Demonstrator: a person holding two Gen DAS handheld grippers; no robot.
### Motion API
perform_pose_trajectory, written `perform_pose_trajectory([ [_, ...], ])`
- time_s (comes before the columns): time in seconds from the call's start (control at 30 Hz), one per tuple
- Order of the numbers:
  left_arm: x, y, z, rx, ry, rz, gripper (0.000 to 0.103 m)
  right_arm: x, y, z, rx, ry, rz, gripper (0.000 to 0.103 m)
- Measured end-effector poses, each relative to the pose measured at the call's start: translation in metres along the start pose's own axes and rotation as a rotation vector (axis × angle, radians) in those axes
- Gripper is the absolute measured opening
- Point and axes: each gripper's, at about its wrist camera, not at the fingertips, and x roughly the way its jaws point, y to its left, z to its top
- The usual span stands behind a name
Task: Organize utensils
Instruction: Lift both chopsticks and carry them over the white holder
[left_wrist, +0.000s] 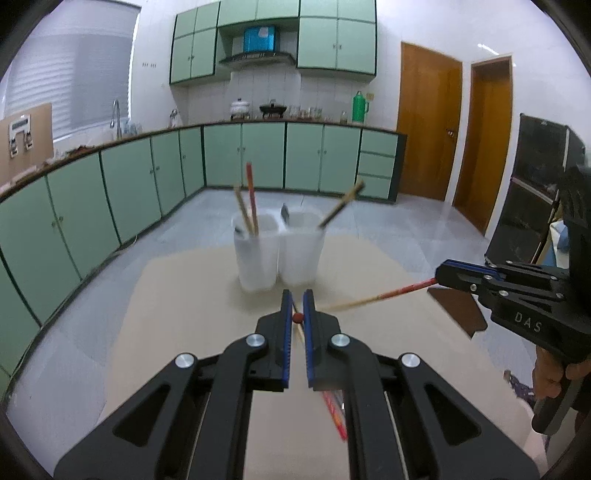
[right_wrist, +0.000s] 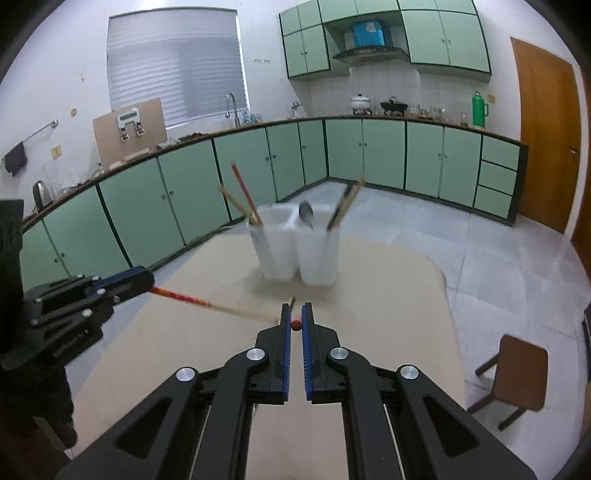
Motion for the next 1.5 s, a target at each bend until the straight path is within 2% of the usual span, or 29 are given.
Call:
perform_pose_trajectory([
  [0.2, -0.001, -0.005, 0.027, 0.016, -0.047, -0.025, 0.005, -0.005, 0.0, 0.038, -0.012, -0.012, 0.025, 0.006],
  [0.5, -0.013, -0.019, 0.046, 0.034, -0.084, -0.087, 0.005, -0.017, 0.0, 0.057, -0.058, -0.021, 0.04, 0.006],
  [0.67, -0.016, -0.023, 0.064, 0.063, -0.124, -0.102, 0.005, -0.026, -0.004, 0.081, -0.059, -0.055, 0.067, 0.006],
  [0.9, -0.011, -0.032, 0.114, 0.112, -0.218, -0.073, 0.005, -0.035, -0.001, 0.135, -0.093, -0.157, 0.069, 0.005],
  [1.2, 0.029, -0.027, 0.179, 0.116, -0.298, -0.002, 0.005, -0.016, -0.01, 0.207, -0.053, -0.287, 0.054, 0.005],
  [1.33, 0.054, -0.023, 0.194, 0.114, -0.31, 0.037, 0.005, 0.007, -0.017, 0.227, -0.032, -0.306, 0.028, 0.005],
  [1.5, 0.089, -0.02, 0.194, 0.123, -0.291, 0.075, 0.005, 0.045, -0.024, 0.229, -0.008, -0.287, 0.007, 0.005],
])
